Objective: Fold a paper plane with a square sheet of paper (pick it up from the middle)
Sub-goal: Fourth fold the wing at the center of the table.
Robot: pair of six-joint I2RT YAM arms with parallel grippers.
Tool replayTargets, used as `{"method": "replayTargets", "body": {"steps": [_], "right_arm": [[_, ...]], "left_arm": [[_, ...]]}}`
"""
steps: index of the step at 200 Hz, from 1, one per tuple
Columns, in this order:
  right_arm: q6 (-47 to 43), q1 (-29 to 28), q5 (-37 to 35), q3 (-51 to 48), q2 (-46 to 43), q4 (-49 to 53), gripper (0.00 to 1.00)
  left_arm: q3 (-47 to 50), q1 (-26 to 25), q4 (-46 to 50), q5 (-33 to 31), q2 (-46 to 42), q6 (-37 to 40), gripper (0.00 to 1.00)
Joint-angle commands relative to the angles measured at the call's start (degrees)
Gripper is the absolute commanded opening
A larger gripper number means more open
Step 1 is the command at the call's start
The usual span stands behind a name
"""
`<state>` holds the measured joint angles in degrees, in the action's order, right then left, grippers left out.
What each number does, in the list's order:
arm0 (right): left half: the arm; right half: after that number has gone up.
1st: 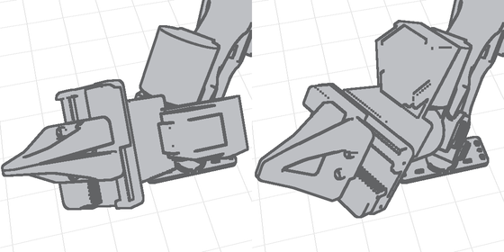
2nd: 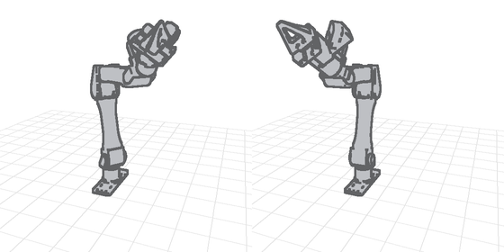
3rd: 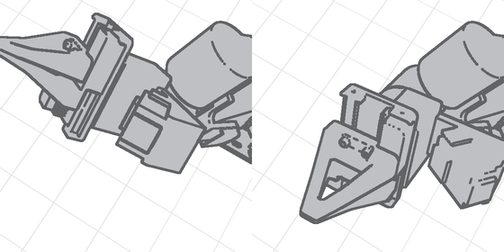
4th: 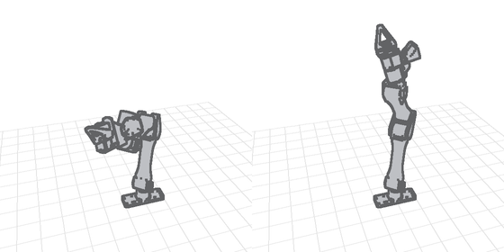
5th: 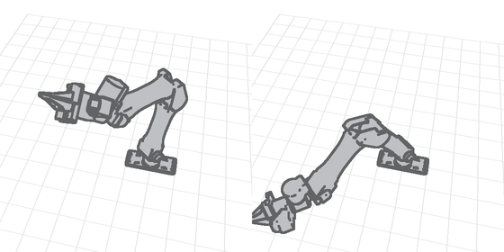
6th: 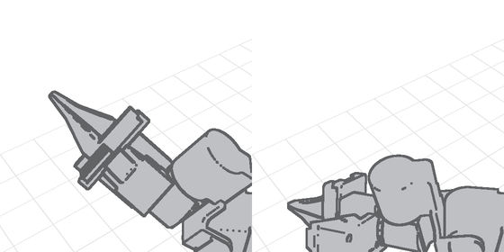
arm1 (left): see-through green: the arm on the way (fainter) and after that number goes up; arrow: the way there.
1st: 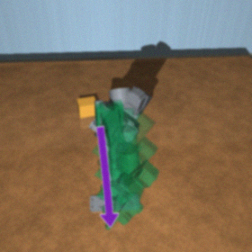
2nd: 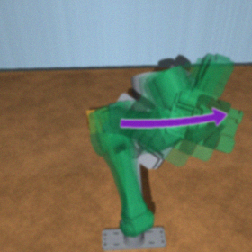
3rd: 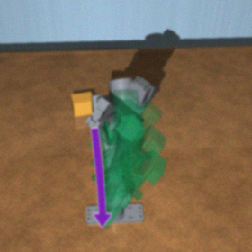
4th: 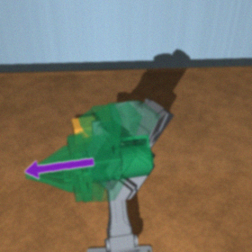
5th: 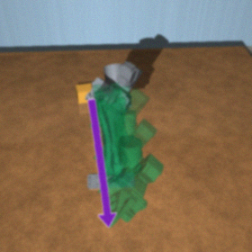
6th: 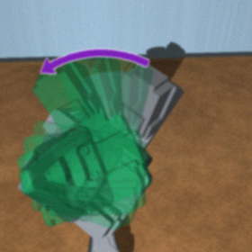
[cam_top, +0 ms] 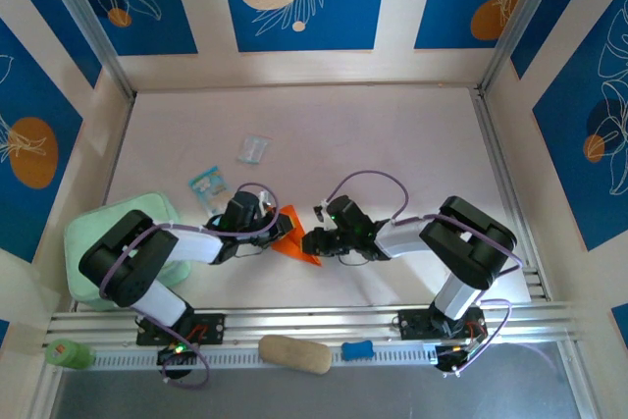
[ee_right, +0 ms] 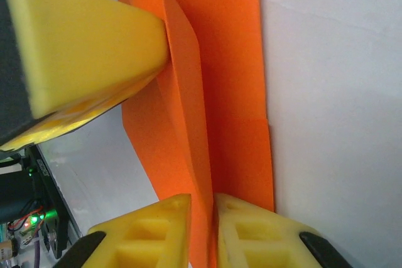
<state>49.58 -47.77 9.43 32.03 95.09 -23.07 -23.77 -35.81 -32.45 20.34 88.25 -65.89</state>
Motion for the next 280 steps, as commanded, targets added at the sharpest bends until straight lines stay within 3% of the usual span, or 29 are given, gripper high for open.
{"method": "replayTargets", "body": {"steps": [1, 57, 195, 280], "right_arm": [[0.24, 0.53, 2.85, 0.79, -0.03, 2.06, 0.14], [2.37, 1.71, 5.80, 1.19, 2.76, 2.28, 0.04], [4.45, 2.31, 7.09, 1.45, 5.45, 3.82, 0.04], [4.12, 2.33, 7.18, 2.28, 5.68, 5.82, 0.05]], "left_arm": [[-1.59, -0.38, 1.37, -0.99, 0.34, 1.07, 0.01], [-2.53, -0.33, 5.15, -2.53, 0.94, 1.89, 0.01], [-5.23, -0.34, 4.05, 0.04, 5.86, 3.57, 0.04], [-7.02, -0.40, 11.59, -1.22, 8.52, 5.31, 0.02]]}}
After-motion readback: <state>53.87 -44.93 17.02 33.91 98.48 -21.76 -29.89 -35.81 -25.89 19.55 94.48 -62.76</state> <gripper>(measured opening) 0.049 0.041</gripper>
